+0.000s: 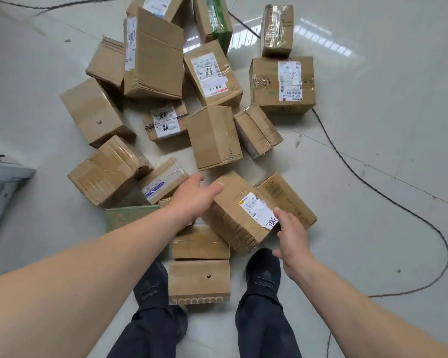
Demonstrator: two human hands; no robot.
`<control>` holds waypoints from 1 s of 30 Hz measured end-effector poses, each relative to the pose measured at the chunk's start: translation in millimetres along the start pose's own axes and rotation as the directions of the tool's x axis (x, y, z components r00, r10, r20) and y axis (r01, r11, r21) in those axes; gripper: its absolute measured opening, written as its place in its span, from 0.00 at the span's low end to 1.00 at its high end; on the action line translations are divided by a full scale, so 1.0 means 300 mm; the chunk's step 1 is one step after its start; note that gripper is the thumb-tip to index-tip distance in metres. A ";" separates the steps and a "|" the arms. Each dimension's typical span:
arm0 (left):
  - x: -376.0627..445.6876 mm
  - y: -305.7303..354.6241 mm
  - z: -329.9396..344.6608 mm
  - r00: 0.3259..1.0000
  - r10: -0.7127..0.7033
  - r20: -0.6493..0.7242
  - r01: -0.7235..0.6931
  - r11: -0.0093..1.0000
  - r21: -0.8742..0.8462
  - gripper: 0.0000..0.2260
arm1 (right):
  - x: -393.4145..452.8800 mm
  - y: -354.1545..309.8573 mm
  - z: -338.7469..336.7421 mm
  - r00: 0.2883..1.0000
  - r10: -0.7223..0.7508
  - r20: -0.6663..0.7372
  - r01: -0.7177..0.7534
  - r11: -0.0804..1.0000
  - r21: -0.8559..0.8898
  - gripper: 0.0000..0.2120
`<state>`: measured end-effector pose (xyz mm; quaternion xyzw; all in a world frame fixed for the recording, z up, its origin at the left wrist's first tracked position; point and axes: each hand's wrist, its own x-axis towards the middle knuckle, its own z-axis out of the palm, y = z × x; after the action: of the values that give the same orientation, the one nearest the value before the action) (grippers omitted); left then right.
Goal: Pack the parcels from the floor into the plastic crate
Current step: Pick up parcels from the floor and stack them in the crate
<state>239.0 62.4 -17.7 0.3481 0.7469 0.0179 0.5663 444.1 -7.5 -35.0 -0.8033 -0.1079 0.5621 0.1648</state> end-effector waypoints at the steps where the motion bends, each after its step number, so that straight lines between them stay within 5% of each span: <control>1: 0.046 -0.011 0.026 1.000 -0.004 0.000 0.004 1.000 0.013 0.31 | 0.052 0.030 0.010 1.000 0.024 -0.004 -0.024 0.999 0.032 0.07; 9: 0.232 -0.067 0.145 0.991 -0.087 0.102 0.086 0.996 0.013 0.34 | 0.193 0.122 0.089 0.990 0.130 0.060 -0.140 0.968 0.207 0.16; 14: 0.096 -0.040 0.083 0.994 -0.099 0.036 0.098 0.995 0.027 0.32 | 0.069 0.075 0.048 0.994 0.110 -0.019 -0.101 0.958 0.270 0.30; 19: -0.175 0.012 -0.091 0.994 -0.094 0.055 0.096 0.995 -0.020 0.25 | -0.173 -0.081 -0.007 0.999 0.030 -0.043 -0.021 0.978 0.206 0.30; 24: -0.489 0.083 -0.308 0.997 -0.075 -0.002 0.073 0.974 -0.214 0.24 | -0.482 -0.309 -0.027 0.985 -0.165 -0.055 0.169 0.982 0.083 0.19; 30: -0.812 0.163 -0.585 0.996 -0.087 -0.028 0.069 0.914 -0.401 0.32 | -0.882 -0.559 0.003 0.956 -0.294 -0.016 0.293 0.948 0.127 0.15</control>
<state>141.1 32.4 268.9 0.1947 0.7533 0.1551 0.6087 353.9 52.3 259.1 -0.7652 -0.1902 0.5382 0.2976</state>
